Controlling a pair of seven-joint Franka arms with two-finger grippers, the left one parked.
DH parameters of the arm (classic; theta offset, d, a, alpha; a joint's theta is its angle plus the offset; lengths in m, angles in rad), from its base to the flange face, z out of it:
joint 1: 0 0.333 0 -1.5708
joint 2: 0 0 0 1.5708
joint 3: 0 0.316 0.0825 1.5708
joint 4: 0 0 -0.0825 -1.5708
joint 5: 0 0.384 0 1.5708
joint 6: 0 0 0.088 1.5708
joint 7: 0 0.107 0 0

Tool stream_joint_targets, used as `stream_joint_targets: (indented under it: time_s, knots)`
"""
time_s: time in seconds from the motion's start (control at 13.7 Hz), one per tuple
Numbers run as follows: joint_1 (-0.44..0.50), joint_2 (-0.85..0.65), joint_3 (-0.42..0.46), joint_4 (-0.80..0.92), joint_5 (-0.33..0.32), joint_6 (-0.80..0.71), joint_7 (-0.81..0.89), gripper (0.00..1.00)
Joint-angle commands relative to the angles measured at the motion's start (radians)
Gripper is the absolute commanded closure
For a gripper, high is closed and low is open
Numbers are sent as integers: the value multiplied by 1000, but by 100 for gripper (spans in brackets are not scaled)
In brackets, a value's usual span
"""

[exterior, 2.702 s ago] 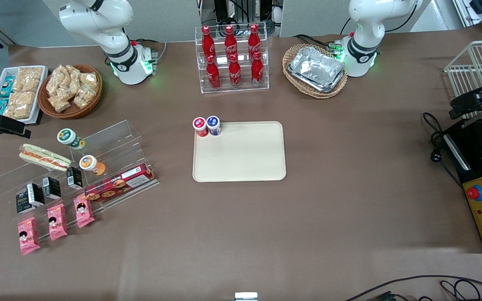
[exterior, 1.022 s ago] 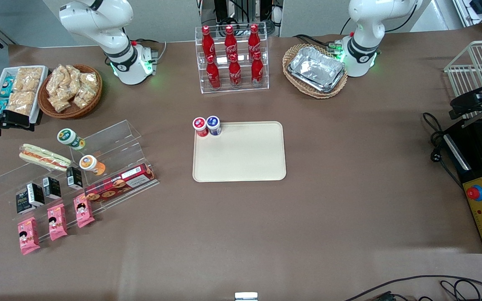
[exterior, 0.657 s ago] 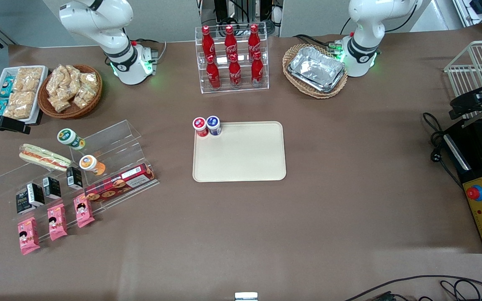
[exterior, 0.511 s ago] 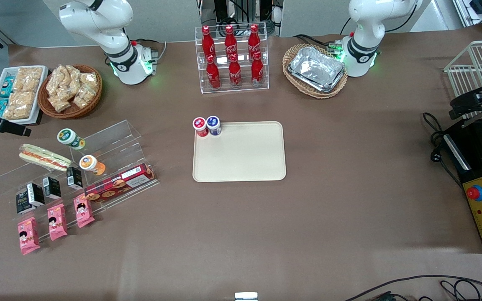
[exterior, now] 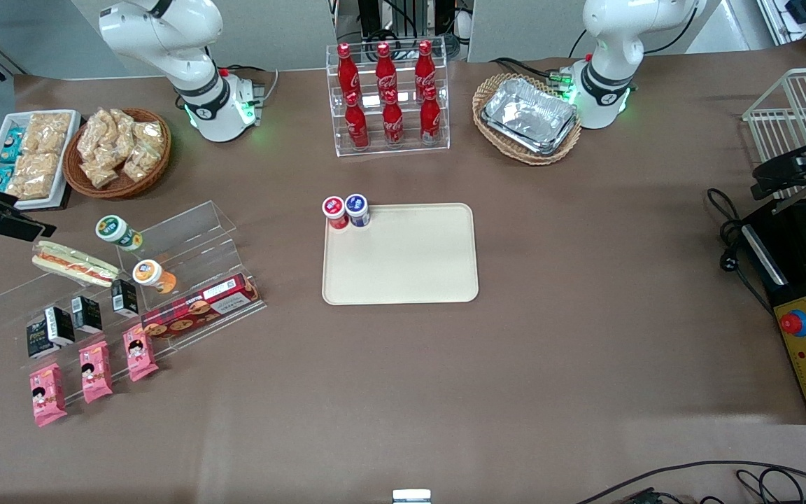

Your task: Place sandwich on tray

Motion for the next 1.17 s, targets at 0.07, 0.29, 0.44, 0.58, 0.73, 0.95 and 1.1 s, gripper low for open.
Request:
stream_joint_targets:
  time_s: [0.07,0.29,0.44,0.58,0.73,0.95,1.1]
  knots:
    - [-12,-10,-9,-6,26,-7,20,0]
    - [-38,-12,-11,7,25,7,17,0]
    - [-49,-12,-11,11,25,7,12,0]
    - [-50,-12,-11,11,26,-5,31,0]
    - [-49,-10,-11,10,25,-1,137,0]
    - [-46,-7,-9,10,13,7,270,0]
    - [-47,1,-9,8,0,13,334,0]
